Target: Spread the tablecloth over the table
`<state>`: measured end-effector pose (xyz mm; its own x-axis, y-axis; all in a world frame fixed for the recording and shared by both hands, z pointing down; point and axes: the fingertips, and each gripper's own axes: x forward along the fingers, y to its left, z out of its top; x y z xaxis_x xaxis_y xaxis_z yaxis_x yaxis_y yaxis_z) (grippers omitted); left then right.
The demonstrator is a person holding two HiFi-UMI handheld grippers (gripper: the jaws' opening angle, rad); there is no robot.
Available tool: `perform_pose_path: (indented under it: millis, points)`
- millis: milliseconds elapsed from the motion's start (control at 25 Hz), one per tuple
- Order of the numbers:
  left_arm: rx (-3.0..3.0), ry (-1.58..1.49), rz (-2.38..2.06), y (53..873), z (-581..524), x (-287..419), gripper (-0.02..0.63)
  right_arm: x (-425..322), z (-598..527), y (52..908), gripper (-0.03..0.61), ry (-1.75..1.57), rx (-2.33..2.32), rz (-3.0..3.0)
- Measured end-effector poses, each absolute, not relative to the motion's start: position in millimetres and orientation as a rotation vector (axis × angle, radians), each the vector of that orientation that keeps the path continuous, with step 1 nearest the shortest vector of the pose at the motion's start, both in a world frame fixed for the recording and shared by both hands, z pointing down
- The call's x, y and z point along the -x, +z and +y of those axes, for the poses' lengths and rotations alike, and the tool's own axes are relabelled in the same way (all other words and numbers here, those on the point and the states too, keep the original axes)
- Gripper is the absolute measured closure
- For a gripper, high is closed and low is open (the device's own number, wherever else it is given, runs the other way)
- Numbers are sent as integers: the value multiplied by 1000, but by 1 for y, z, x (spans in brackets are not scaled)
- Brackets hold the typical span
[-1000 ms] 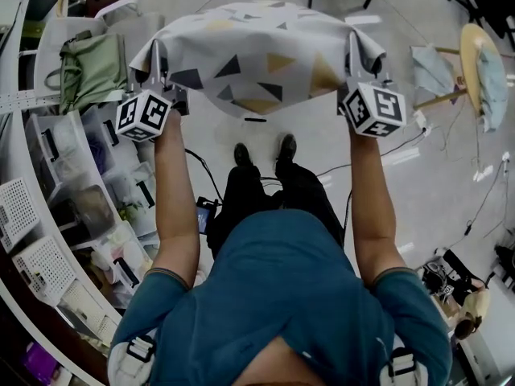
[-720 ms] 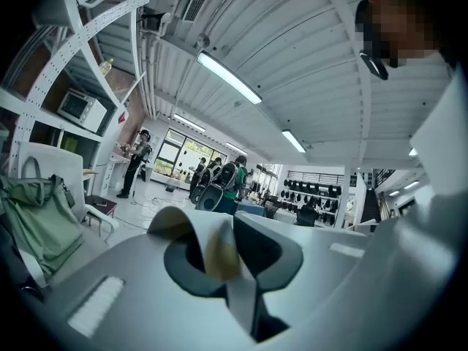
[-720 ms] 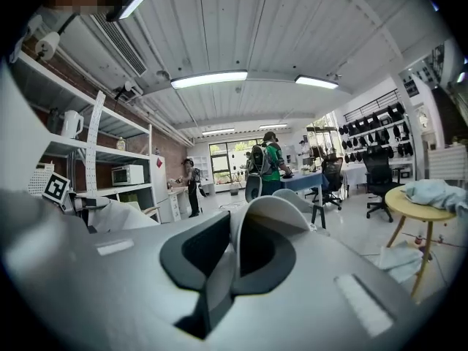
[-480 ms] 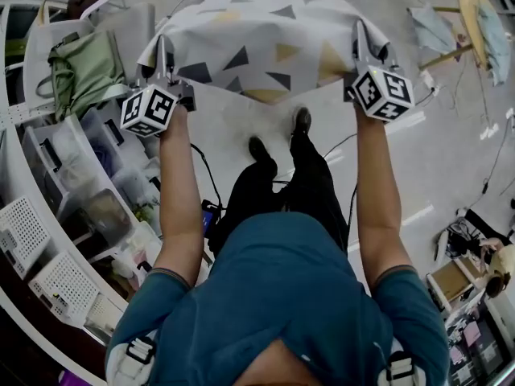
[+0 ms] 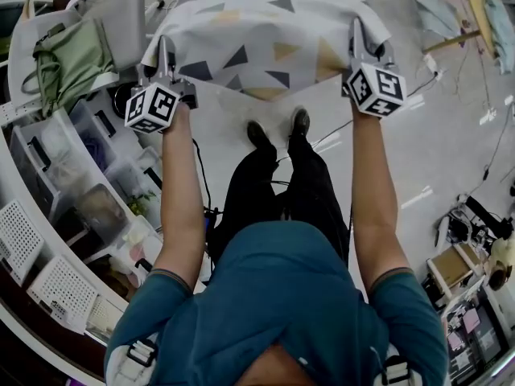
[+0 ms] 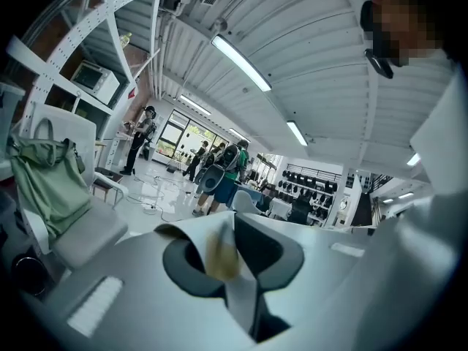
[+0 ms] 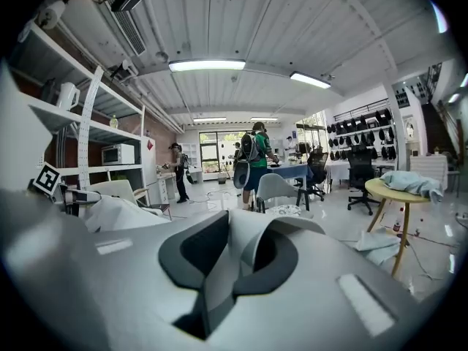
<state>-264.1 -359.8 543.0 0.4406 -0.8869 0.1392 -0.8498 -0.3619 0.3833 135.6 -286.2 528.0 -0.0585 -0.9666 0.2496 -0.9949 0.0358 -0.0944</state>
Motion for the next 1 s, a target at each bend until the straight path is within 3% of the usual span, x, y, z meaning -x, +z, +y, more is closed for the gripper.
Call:
perform_pose_path:
  millis: [720, 1000]
  points:
    - [-2182, -105, -1455, 659, -318, 249, 574, -166, -253, 688, 531, 820, -2068, -2105]
    - [-2135, -18, -1469, 708, -313, 248, 558, -168, -258, 738, 531, 710, -1973, -2028]
